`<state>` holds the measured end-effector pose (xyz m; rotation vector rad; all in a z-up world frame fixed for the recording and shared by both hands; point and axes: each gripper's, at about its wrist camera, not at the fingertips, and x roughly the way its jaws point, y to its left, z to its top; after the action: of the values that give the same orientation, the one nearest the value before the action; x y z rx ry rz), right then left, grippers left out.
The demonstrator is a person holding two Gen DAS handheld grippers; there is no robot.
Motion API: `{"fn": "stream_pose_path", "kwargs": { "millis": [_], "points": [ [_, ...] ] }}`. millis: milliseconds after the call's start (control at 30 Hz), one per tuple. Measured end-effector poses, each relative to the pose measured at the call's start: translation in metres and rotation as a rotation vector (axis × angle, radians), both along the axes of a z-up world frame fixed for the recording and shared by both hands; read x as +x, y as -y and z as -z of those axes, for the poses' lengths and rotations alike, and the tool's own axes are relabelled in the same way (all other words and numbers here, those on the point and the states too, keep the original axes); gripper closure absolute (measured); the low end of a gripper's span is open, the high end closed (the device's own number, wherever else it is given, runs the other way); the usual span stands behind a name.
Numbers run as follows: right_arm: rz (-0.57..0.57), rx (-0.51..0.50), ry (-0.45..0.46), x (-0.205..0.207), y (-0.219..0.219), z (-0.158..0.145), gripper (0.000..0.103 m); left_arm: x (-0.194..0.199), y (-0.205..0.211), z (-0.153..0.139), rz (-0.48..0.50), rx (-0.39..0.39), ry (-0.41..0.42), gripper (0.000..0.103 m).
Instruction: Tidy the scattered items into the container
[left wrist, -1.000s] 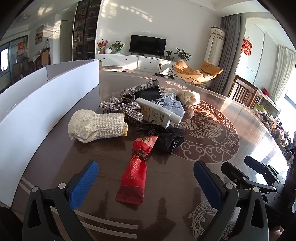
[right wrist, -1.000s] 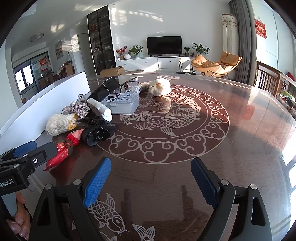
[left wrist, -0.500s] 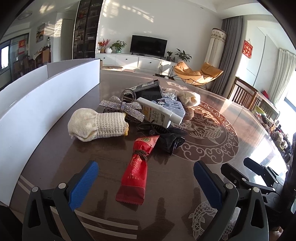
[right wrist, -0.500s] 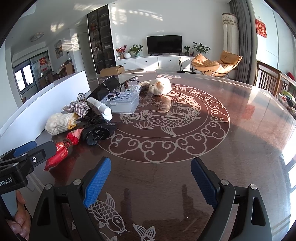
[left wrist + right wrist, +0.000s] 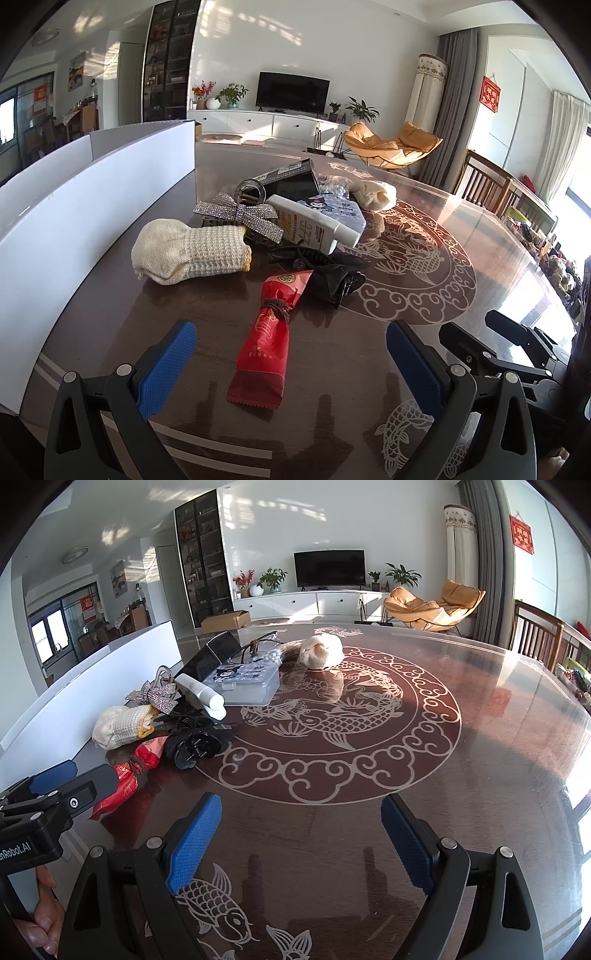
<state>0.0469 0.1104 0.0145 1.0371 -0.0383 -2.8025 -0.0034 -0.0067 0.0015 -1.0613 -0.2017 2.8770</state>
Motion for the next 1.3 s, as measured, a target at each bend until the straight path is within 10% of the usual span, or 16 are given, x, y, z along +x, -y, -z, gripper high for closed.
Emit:
{"fn": "stream_pose_path", "kwargs": {
  "millis": [1300],
  "points": [
    [-0.011, 0.018, 0.018, -0.0024, 0.0042, 0.0014, 0.014, 0.0023, -0.0081, -0.0017, 0.007, -0.095, -0.018, 0.000]
  ]
}}
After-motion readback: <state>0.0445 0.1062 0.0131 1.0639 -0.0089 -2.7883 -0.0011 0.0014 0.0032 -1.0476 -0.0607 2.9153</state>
